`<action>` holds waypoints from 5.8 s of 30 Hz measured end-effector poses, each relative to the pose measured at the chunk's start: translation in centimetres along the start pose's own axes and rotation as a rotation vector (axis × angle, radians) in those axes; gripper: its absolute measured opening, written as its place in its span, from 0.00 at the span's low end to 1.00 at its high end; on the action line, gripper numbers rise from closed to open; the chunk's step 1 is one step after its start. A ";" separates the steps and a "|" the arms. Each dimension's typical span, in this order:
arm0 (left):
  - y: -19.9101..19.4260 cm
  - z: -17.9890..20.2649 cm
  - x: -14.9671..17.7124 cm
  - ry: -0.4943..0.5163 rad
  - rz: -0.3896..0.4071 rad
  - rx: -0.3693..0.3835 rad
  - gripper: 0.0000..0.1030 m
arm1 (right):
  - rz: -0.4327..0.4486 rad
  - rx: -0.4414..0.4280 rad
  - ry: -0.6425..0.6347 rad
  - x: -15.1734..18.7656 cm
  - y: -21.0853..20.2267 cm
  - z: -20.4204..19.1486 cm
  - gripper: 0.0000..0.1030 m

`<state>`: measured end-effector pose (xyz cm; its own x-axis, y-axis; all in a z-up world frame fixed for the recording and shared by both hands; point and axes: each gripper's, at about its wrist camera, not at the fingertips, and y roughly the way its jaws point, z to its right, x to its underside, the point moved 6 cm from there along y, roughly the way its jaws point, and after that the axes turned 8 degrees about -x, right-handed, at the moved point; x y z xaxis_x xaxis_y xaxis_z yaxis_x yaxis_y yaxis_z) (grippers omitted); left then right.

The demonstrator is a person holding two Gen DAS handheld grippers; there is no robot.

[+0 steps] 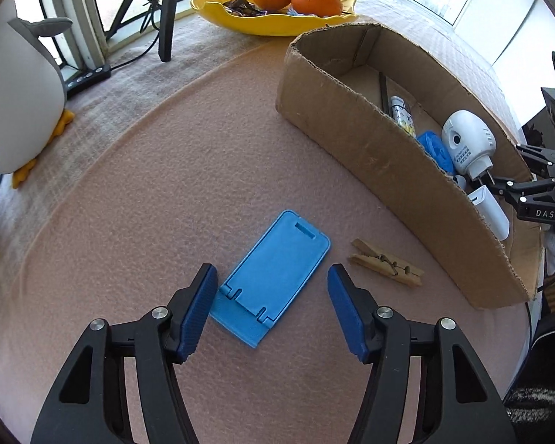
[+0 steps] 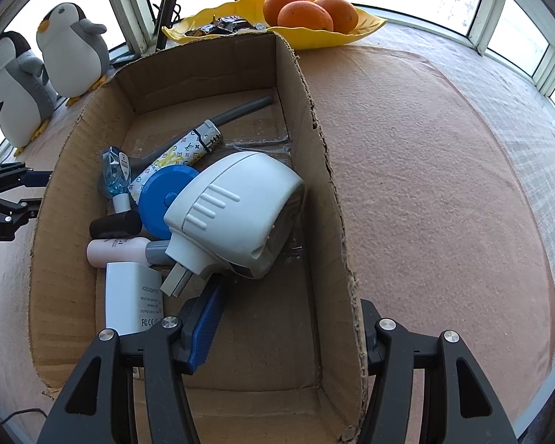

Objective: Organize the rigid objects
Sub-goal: 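Move the left tool to the blue phone stand and grasp it, then lift the blue phone stand and carry it over the box, then lower the phone stand into the box and open the left tool, then move the left tool down to the wooden clothespin and grasp it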

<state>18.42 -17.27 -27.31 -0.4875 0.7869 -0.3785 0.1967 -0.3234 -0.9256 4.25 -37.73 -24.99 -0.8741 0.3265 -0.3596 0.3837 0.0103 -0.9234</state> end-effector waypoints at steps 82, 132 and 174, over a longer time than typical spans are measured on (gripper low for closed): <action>-4.2 6.4 -9.9 -0.347 0.219 -0.007 0.34 | 0.018 -0.044 -0.041 0.1 0.0 -0.4 0.53; -3.0 1.9 -0.1 -0.466 0.103 -0.070 0.43 | 0.017 -0.058 -0.046 0.3 0.1 -0.8 0.54; -4.1 4.5 5.5 -0.450 0.102 -0.176 0.36 | 0.020 -0.061 -0.029 0.5 0.0 -0.4 0.57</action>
<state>11.17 -14.00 -25.59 -0.7696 0.4379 -0.4647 0.3847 -0.2628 -0.8848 3.98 -37.19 -25.13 -0.8739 0.2993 -0.3829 0.4182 0.0617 -0.9062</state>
